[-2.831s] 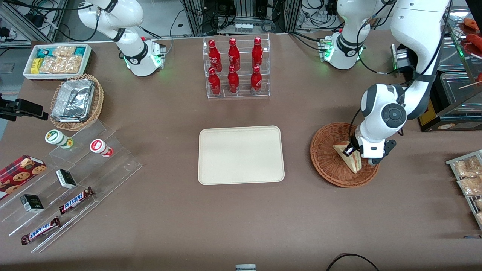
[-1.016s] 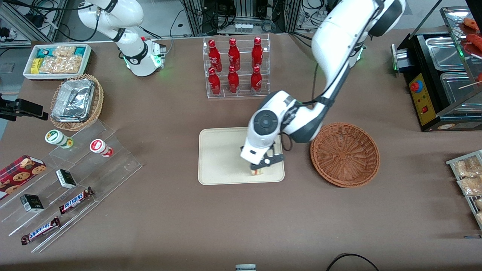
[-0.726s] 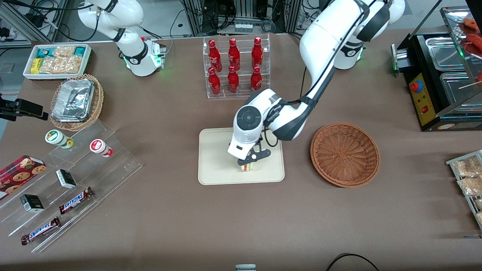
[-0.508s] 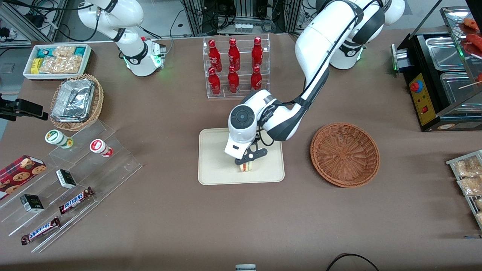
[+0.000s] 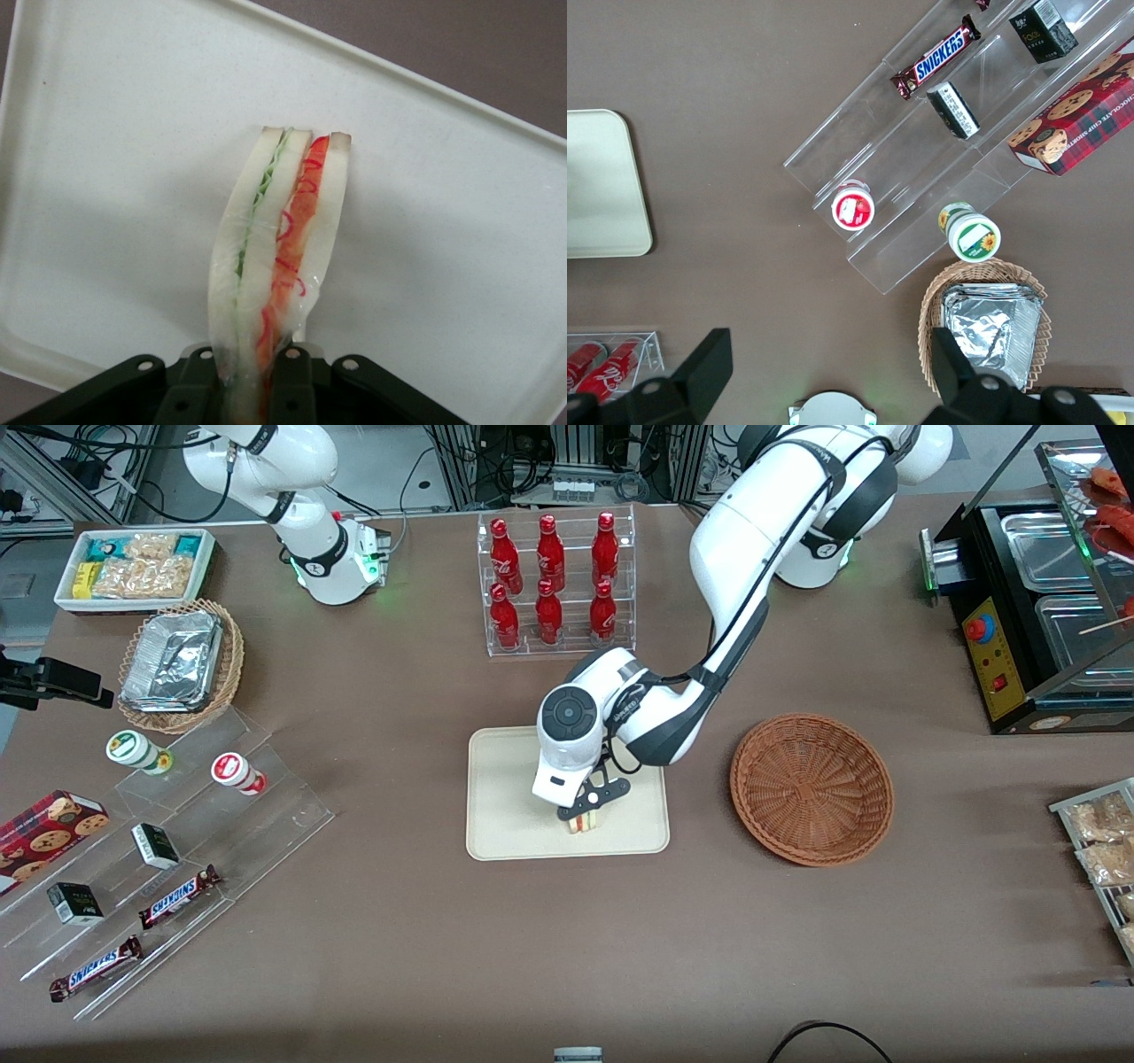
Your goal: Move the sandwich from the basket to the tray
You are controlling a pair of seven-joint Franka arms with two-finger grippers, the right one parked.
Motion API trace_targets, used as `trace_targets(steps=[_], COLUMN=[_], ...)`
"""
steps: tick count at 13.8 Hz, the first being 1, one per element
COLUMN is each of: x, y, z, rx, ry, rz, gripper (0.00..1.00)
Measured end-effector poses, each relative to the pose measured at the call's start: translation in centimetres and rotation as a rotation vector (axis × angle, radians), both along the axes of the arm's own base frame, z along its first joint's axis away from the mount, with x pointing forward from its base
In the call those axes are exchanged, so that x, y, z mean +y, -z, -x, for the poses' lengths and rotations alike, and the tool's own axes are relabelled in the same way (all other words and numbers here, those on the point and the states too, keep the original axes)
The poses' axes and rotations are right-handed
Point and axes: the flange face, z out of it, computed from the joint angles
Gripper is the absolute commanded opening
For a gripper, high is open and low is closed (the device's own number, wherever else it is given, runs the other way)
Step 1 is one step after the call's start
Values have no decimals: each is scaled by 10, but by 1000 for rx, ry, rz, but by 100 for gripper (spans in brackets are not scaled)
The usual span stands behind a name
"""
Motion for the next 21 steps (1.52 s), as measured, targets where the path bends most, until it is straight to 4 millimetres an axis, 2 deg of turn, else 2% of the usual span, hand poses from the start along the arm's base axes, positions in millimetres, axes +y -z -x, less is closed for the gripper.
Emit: trace_targets(steps=[1, 2, 6, 8, 10, 13, 15, 17, 18, 21], x=[0, -1, -2, -2, -1, 7, 19, 34, 46, 99], y=[2, 2, -2, -14, -39, -98, -140, -173, -182, -196], z=[0, 0, -2, -5, -9, -16, -21, -28, -36, -66], rx=[1, 2, -3, -1, 2, -17, -41, -69, -78, -64], ry=[-2, -4, -9, -12, -17, -26, -29, 17, 57, 195], rz=[-1, -1, 3, -2, -12, -14, -5, 11, 15, 4], gripper=[85, 100, 100, 100, 100, 100, 100, 100, 100, 100])
